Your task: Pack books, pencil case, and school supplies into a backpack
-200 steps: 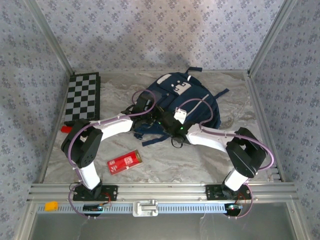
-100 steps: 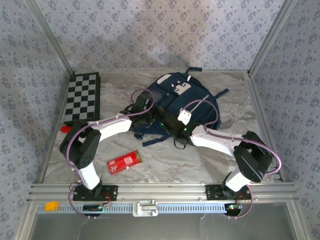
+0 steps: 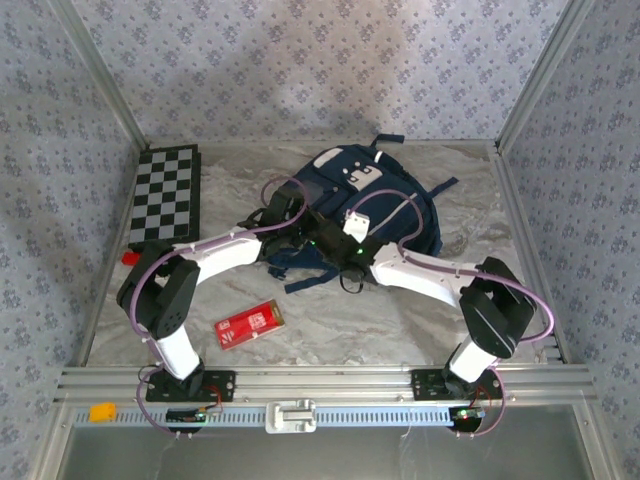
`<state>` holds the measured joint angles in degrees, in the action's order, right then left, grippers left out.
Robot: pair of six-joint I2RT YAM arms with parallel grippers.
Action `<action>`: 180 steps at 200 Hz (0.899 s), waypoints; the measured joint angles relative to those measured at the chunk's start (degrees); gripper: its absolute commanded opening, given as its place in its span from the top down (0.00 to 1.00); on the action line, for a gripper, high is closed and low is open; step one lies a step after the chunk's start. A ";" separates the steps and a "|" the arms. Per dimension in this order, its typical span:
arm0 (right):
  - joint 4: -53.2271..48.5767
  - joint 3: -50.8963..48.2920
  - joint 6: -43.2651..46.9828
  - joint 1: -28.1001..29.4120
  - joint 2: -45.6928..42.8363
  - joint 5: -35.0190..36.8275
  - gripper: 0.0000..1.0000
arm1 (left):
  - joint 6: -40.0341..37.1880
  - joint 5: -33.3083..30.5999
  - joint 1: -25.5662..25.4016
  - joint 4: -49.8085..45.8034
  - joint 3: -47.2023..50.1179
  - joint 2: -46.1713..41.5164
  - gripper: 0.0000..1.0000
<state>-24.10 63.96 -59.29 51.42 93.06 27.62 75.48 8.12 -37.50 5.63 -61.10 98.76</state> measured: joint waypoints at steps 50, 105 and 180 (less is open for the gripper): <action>-2.12 2.01 1.42 -0.50 2.73 -0.37 0.61 | -0.46 0.22 0.37 0.02 0.00 0.00 1.00; -3.78 2.67 0.39 -0.39 3.89 0.66 0.76 | -0.92 0.24 0.61 0.00 0.00 -0.02 1.00; -6.21 7.06 -0.26 -0.17 7.23 0.44 0.83 | -1.07 0.66 1.77 0.31 0.52 -0.55 1.00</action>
<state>-30.30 71.02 -59.55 51.24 100.29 28.05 74.41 8.78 -35.73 5.93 -60.58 98.21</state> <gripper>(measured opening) 0.200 0.070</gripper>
